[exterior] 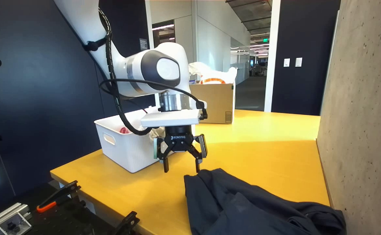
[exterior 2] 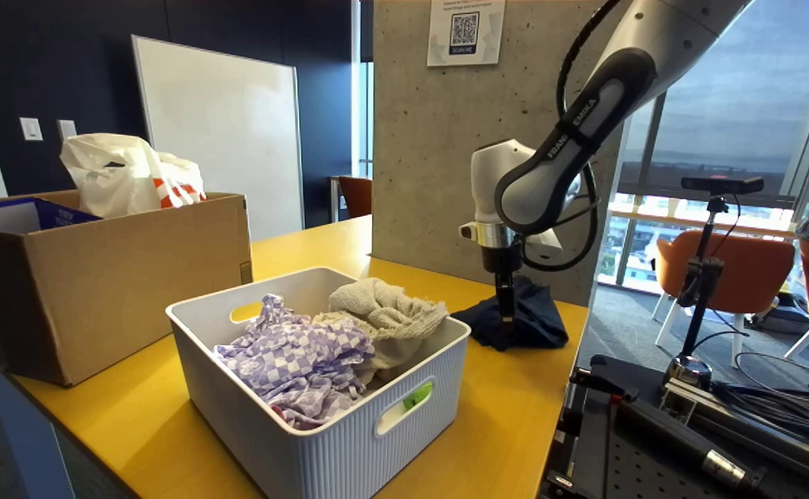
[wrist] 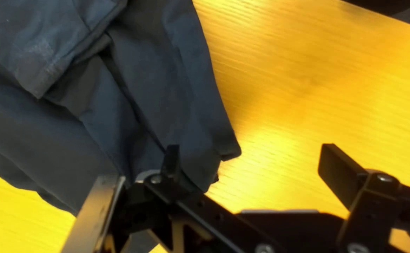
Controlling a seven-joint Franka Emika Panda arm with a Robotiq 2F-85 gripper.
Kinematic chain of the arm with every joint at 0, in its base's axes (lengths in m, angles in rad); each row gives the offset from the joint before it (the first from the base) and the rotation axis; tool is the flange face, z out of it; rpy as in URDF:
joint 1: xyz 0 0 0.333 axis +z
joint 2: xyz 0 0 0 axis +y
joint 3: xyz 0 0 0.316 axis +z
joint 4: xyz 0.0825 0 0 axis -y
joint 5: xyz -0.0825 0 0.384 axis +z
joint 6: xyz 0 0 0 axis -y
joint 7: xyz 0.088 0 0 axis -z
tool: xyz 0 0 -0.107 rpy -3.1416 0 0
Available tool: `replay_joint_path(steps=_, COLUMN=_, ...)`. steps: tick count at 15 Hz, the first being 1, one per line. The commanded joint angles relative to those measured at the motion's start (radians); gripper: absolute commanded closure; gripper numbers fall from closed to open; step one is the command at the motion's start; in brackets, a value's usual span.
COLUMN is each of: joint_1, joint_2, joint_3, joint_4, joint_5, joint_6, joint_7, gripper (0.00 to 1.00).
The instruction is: Fold the t-shirt then put it in the storage container.
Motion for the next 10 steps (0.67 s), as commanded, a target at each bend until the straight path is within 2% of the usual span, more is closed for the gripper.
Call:
replay_joint_path(steps=1, joint_1=-0.004, joint_2=0.053, joint_3=0.0, joint_4=0.041, joint_5=0.02, joint_6=0.009, joint_7=-0.016, gripper=0.0)
replay_joint_path(steps=8, joint_1=0.002, joint_2=0.122, joint_3=-0.01, joint_4=0.071, joint_5=0.008, joint_6=0.013, joint_7=0.024, gripper=0.0)
replay_joint_path(steps=9, joint_1=0.0, joint_2=0.128, joint_3=-0.008, joint_4=0.075, joint_5=0.011, joint_6=0.014, joint_7=0.025, gripper=0.16)
replay_joint_path(steps=10, joint_1=0.0, joint_2=0.135, joint_3=-0.01, joint_4=0.078, joint_5=0.009, joint_6=0.014, joint_7=0.027, gripper=0.26)
